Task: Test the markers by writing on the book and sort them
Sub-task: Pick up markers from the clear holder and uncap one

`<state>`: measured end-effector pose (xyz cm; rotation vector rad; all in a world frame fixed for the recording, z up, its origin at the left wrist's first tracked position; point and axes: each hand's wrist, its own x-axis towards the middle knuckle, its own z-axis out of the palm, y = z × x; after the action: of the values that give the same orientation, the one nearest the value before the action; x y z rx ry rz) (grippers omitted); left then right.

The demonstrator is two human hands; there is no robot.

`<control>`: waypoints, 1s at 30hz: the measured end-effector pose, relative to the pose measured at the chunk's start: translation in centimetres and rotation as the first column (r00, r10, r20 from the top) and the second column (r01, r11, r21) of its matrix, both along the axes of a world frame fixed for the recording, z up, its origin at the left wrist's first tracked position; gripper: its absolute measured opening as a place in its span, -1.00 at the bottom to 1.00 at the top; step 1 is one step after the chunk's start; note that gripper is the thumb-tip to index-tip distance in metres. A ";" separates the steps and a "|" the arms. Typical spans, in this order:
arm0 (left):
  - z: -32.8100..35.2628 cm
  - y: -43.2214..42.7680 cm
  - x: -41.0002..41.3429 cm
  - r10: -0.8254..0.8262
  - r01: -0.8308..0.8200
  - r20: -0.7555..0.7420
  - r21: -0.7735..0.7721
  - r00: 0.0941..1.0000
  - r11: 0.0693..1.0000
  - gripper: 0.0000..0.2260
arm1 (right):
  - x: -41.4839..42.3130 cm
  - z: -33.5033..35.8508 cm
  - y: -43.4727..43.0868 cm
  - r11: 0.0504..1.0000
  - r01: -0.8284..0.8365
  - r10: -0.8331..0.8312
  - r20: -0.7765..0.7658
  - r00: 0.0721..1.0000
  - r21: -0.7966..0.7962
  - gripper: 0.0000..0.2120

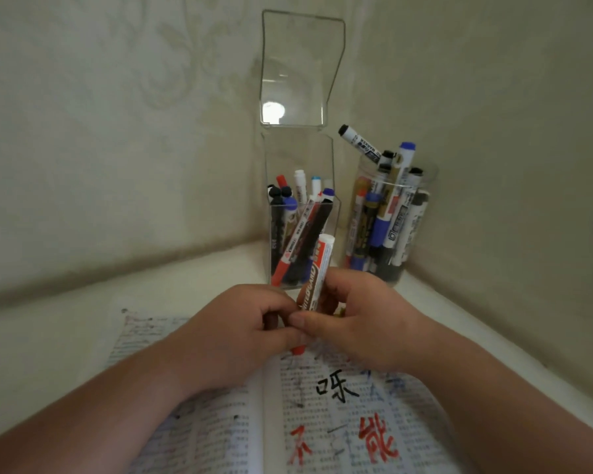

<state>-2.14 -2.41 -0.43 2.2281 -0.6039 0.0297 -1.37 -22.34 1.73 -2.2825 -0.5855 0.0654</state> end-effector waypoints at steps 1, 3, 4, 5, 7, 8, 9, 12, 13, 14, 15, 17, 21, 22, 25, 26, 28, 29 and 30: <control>0.0 0.0 0.0 0.010 -0.010 -0.003 -0.017 1.000 1.000 -0.90 | 0.1 -0.1 0.0 1.000 0.001 -0.001 0.003 1.000 0.012 -0.89; 0.1 -0.1 0.0 0.024 -0.024 -0.015 -0.053 1.000 0.998 -0.88 | 0.2 -0.2 0.0 0.999 -0.002 0.002 0.001 1.000 0.044 -0.90; 0.1 -0.1 0.0 0.028 -0.029 -0.020 -0.067 0.999 0.997 -0.89 | 0.2 -0.3 0.0 0.998 -0.005 0.005 0.003 1.000 0.057 -0.90; 0.1 -0.1 0.1 0.031 -0.033 -0.023 -0.078 0.999 0.996 -0.90 | 0.3 -0.3 0.0 0.998 -0.003 0.003 0.008 1.000 0.066 -0.91; 0.0 -0.1 0.2 0.036 -0.039 -0.030 -0.092 0.999 0.995 -0.93 | 0.4 -0.4 0.0 0.997 0.000 -0.002 0.025 1.000 0.076 -0.90; 0.0 -0.1 0.2 0.040 -0.043 -0.033 -0.095 0.999 0.995 -0.94 | 0.5 -0.5 0.0 0.996 -0.002 -0.001 0.031 1.000 0.086 -0.88; -0.1 -0.1 0.3 0.045 -0.048 -0.034 -0.097 0.998 0.994 -0.95 | 0.5 -0.5 0.0 0.995 -0.005 0.001 0.036 0.999 0.099 -0.86; -0.2 -0.2 0.3 0.067 -0.071 -0.038 -0.116 0.997 0.991 -0.93 | 0.5 -0.3 0.0 0.982 -0.008 0.002 0.031 1.000 0.190 -0.77; -0.2 -0.2 0.3 0.069 -0.073 -0.039 -0.132 0.997 0.989 -0.92 | 0.5 -0.3 0.0 0.972 -0.004 0.000 0.016 1.000 0.235 -0.76; -0.2 -0.2 0.3 0.069 -0.073 -0.037 -0.148 0.997 0.986 -0.91 | 0.5 -0.3 0.0 0.962 0.006 -0.007 0.001 1.000 0.275 -0.76; -0.2 -0.2 0.2 0.072 -0.077 -0.035 -0.167 0.997 0.983 -0.90 | 0.4 -0.1 0.0 0.949 0.022 -0.016 -0.022 1.000 0.315 -0.76; -0.2 -0.1 0.2 0.101 -0.107 -0.040 -0.202 0.994 0.974 -0.81 | 0.6 0.5 -0.4 0.925 0.064 -0.044 -0.061 0.997 0.375 -0.77; -0.4 0.2 0.4 0.193 -0.190 -0.001 -0.186 0.981 0.964 -0.81 | 0.9 3.4 -4.1 0.982 0.185 -0.186 0.034 0.982 0.030 -0.87; -0.5 0.2 0.5 0.206 -0.200 0.010 -0.179 0.979 0.963 -0.85 | 0.9 4.2 -5.3 0.948 0.240 -0.226 0.092 0.970 -0.209 -0.91; -0.7 0.0 0.6 0.230 -0.222 0.032 -0.170 0.973 0.960 -0.90 | 0.4 5.5 -8.0 0.675 0.292 -0.346 0.058 0.936 -0.678 -0.87; -0.7 0.0 0.6 0.235 -0.225 0.039 -0.167 0.971 0.960 -0.90 | 0.5 5.4 -8.4 0.632 0.289 -0.396 0.021 0.918 -0.719 -0.85; -0.7 -0.1 0.6 0.236 -0.225 0.051 -0.168 0.970 0.960 -0.90 | 0.9 5.0 -8.9 0.582 0.306 -0.436 0.029 0.900 -0.753 -0.84; -0.6 -0.2 0.6 0.237 -0.225 0.055 -0.168 0.970 0.960 -0.90 | 1.1 4.7 -9.0 0.562 0.319 -0.442 0.049 0.896 -0.763 -0.79; -0.5 -0.2 0.6 0.244 -0.232 0.055 -0.169 0.968 0.958 -0.90 | 1.3 4.5 -9.0 0.552 0.326 -0.441 0.063 0.895 -0.767 -0.74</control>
<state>-1.58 -2.60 -0.93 2.1363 -0.3560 0.2778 -0.09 -31.29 6.25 -3.1629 0.0974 0.3070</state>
